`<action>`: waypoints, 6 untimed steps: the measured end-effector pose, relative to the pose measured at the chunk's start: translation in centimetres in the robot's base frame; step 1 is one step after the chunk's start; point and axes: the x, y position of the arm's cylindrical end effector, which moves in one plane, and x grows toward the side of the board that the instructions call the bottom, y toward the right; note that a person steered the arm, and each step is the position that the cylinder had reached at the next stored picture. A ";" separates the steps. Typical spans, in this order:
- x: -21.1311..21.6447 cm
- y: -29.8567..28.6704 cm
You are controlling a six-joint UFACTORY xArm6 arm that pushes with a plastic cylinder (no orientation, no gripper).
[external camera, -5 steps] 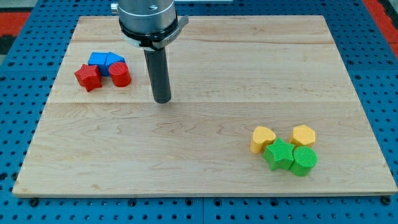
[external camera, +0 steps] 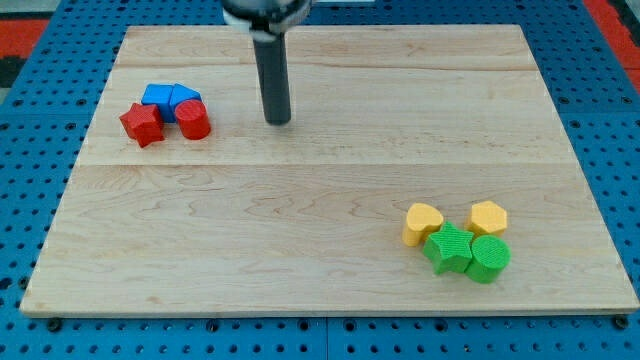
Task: Place your arm above the red circle
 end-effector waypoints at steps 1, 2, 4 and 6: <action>-5.4 -4.9; -6.2 -8.5; -6.0 -9.0; -5.6 -8.3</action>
